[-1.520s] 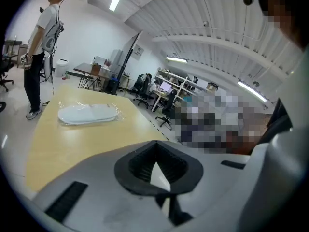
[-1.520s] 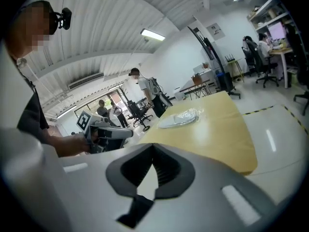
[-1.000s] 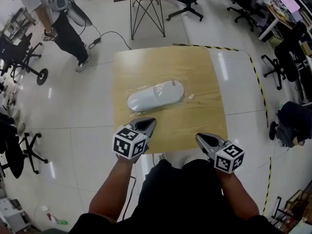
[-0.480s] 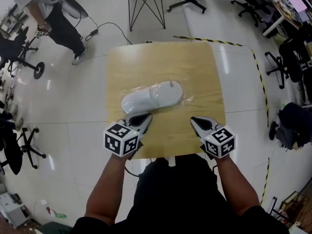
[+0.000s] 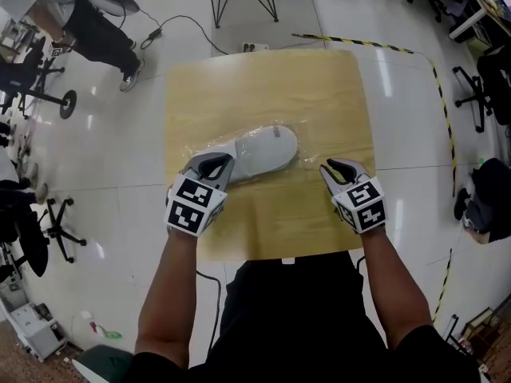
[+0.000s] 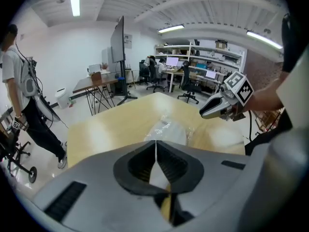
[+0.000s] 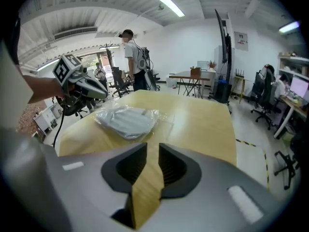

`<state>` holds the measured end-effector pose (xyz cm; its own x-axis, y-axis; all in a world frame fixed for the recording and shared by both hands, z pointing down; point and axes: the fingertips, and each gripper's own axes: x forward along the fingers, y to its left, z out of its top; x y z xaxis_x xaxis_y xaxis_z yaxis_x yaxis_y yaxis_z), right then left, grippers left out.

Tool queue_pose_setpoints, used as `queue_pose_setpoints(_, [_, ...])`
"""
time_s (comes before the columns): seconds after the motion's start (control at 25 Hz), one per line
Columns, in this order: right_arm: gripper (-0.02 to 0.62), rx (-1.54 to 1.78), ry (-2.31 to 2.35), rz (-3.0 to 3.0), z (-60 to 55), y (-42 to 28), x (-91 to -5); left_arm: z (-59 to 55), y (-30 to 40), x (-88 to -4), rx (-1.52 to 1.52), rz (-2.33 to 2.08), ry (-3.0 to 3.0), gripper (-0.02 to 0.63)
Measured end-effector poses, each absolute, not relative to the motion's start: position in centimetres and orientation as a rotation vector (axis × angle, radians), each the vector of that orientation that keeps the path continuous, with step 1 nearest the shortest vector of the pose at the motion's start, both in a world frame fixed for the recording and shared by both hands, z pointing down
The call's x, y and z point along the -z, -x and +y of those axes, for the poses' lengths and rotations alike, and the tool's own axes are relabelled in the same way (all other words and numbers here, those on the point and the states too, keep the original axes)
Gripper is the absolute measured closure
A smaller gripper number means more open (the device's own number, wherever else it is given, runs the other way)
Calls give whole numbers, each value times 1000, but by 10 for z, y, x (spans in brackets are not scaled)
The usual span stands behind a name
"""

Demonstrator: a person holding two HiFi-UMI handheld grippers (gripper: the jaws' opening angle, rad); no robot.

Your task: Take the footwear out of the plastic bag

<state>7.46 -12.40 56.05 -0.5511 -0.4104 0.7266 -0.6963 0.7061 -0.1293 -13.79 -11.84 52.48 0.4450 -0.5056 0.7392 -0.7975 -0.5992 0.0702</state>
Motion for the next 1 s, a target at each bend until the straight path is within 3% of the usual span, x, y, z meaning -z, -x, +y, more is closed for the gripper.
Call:
queue_pose_setpoints(0.08, [487,-512,-802,-2200,-130,-75,-571,-124,135,-543,-1013,-1057,-2241,473])
queue_pose_setpoints(0.12, [482,-493,-781,-2195,-133,-73,-574,-127,133,-551,-1030,-1044,-2223,460])
queue_pose_setpoints(0.52, [440,-352,-628,-2200,-149,-40,-605,-131,131,-592,-1140,-1017,-2157,500])
queue_pose_setpoints(1.0, [508,-307,-519,-2172,-124,-41,-620,-127,135,-601,-1220,-1019,-2152,525])
